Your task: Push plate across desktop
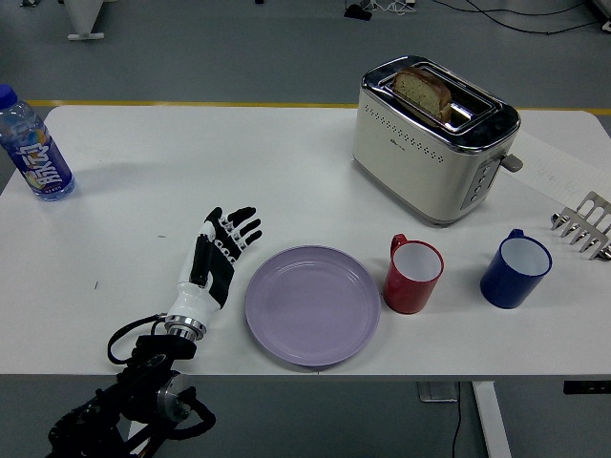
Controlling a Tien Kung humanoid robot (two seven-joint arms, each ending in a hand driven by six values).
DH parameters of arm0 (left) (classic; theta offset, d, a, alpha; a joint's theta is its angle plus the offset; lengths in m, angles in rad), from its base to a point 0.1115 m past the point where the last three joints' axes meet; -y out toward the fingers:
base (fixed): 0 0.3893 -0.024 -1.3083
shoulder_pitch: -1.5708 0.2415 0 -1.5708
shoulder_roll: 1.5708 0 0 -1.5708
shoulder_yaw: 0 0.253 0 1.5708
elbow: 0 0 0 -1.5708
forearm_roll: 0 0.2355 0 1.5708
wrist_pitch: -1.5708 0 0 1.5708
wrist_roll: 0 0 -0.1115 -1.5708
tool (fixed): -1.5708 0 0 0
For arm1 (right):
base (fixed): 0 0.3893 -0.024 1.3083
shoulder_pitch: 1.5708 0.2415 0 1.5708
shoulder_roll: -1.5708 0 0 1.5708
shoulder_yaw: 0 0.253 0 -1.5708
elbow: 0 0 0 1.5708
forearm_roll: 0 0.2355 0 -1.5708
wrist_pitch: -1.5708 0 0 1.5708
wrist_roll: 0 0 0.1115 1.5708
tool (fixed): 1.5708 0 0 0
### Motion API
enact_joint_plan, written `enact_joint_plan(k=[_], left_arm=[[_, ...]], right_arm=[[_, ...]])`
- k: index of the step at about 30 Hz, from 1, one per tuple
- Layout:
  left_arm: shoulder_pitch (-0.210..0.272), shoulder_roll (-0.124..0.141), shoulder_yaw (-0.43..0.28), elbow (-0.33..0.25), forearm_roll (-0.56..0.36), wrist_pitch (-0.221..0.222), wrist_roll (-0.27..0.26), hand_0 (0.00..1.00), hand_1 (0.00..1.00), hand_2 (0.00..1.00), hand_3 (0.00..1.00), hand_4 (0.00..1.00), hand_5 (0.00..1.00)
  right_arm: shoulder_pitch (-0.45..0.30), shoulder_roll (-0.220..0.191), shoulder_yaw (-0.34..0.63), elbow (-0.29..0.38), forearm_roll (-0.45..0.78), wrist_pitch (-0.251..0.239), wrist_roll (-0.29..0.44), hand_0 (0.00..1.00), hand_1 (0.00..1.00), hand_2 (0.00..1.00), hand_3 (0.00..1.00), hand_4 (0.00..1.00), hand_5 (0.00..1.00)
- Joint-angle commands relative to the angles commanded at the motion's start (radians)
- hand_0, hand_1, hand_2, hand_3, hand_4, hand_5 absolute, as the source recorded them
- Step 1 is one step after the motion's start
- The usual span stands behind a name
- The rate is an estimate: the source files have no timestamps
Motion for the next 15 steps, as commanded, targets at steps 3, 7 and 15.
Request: enact_joint_plan(k=[3,7,15], left_arm=[[0.003,0.012,-0.068,-0.009,0.051,0.019,0.038,0.75,0.758,0.765,0.616,0.529,0.998],[0.013,0.04,-0.159,-0.018,0.12,0.007,0.109,0.698,0.724,0.719,0.585,0.527,0.998],[0.057,0.087,-0.334,-0.041,0.186,-0.04,0.215,0.679,0.713,0.703,0.582,0.529,0.998]], right_arm=[[0.001,0.0,-0.002,0.0,0.002,0.0,0.0,0.667,0.622,0.698,0.572,0.274,0.168],[0.001,-0.001,-0.006,0.0,0.006,0.0,-0.001,0.668,0.622,0.698,0.573,0.274,0.168],[-0.005,-0.002,-0.013,0.001,0.02,-0.003,-0.002,0.666,0.621,0.698,0.573,0.274,0.168]])
